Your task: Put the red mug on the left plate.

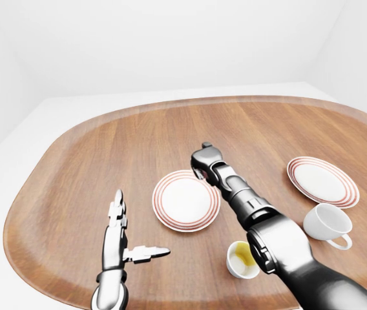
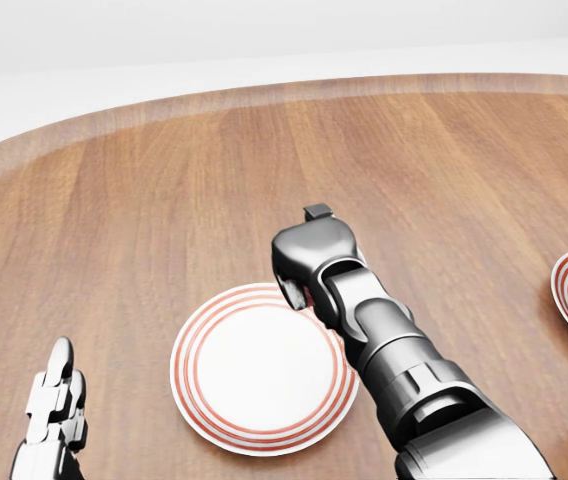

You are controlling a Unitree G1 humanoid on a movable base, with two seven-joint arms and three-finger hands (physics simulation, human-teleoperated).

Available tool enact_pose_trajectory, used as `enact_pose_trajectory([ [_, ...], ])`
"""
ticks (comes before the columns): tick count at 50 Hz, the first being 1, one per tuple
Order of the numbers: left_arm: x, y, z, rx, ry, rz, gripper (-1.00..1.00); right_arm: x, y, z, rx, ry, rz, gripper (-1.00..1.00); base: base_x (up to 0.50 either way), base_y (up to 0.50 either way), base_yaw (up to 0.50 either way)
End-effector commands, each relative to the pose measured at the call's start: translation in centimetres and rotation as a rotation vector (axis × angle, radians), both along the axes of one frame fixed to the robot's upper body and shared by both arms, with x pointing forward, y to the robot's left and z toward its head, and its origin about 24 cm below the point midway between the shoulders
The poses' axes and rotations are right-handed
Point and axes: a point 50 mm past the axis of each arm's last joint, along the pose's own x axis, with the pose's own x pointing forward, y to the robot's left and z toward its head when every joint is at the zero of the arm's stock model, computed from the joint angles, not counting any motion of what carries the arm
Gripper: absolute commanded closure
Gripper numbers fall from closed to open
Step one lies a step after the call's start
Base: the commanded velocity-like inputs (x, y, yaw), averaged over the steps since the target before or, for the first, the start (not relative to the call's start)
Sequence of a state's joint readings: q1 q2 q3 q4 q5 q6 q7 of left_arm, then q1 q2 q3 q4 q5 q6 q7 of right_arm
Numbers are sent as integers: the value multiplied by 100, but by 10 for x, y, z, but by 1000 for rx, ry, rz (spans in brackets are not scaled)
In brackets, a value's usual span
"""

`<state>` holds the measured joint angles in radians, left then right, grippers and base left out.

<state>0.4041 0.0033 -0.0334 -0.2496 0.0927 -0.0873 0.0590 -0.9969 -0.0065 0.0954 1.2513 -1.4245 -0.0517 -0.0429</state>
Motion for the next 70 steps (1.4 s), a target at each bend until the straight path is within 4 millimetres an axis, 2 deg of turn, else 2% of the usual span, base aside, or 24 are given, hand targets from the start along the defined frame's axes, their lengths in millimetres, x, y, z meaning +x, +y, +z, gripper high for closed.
enact_pose_trajectory([
  [1,-2,2,-2,-10,11,4,-100,14,71,104,112,-302,192,100,0,0,0],
  [7,-2,2,-3,-14,14,5,-100,6,72,68,13,-202,179,100,0,0,0],
  [12,-2,4,-4,-21,20,6,-100,-2,68,35,-148,-121,143,100,0,0,0],
  [19,-4,7,-9,-43,39,9,-100,-11,67,10,-362,-35,159,100,0,0,0],
  [22,-4,7,-9,-46,40,8,-100,-15,69,3,-388,13,173,100,0,0,0],
  [28,-5,8,-10,-54,43,7,-100,-23,56,-21,-521,171,138,100,0,0,0],
  [41,-4,10,-11,-63,45,8,-100,-31,57,-35,-425,265,148,100,0,0,0],
  [48,-4,12,-12,-77,49,10,-100,-40,66,-43,-362,284,212,100,0,0,0],
  [52,-4,12,-12,-80,46,10,-100,-47,76,-46,-263,348,256,100,0,0,0],
  [66,-4,14,-13,-96,47,12,-100,-51,83,-49,-226,335,271,100,0,0,0],
  [70,-4,15,-13,-103,49,12,-100,-56,82,-55,-232,337,279,100,0,0,0],
])
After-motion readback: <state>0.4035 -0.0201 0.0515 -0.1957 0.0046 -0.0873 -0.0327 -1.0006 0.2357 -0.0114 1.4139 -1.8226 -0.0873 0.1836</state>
